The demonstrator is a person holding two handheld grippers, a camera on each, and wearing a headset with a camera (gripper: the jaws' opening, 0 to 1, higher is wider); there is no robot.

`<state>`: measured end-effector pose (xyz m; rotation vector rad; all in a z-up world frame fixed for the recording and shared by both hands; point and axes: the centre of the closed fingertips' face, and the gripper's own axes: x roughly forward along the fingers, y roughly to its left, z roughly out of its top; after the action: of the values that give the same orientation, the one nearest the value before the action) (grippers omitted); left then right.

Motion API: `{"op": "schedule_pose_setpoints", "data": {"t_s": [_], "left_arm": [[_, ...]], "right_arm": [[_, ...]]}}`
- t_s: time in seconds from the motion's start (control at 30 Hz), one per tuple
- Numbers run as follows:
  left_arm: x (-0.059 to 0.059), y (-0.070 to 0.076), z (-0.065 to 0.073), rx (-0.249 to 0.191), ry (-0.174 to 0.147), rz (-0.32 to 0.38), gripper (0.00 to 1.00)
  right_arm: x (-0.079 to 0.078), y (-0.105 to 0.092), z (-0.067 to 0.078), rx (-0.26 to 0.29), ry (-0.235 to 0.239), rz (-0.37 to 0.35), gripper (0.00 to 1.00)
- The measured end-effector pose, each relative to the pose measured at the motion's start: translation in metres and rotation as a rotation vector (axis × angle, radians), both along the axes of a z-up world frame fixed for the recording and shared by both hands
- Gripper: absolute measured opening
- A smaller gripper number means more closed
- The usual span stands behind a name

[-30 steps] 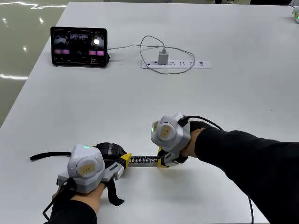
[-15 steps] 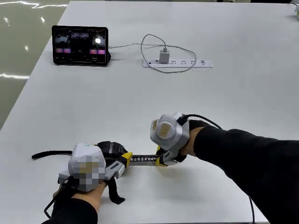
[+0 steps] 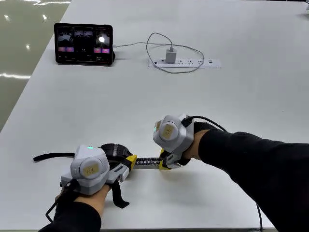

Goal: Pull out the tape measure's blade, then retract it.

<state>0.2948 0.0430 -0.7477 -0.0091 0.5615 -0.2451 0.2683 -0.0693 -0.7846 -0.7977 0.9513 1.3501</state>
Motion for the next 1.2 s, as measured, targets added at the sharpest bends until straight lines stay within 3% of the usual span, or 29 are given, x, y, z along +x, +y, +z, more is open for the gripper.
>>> {"op": "schedule_pose_setpoints", "data": {"t_s": [1.2], "left_arm": [[0.000,0.001,0.000,-0.013,0.004,-0.009,0.60]], "right_arm": [[-0.001,0.021,0.001,0.064,-0.007,-0.020,0.10]]}}
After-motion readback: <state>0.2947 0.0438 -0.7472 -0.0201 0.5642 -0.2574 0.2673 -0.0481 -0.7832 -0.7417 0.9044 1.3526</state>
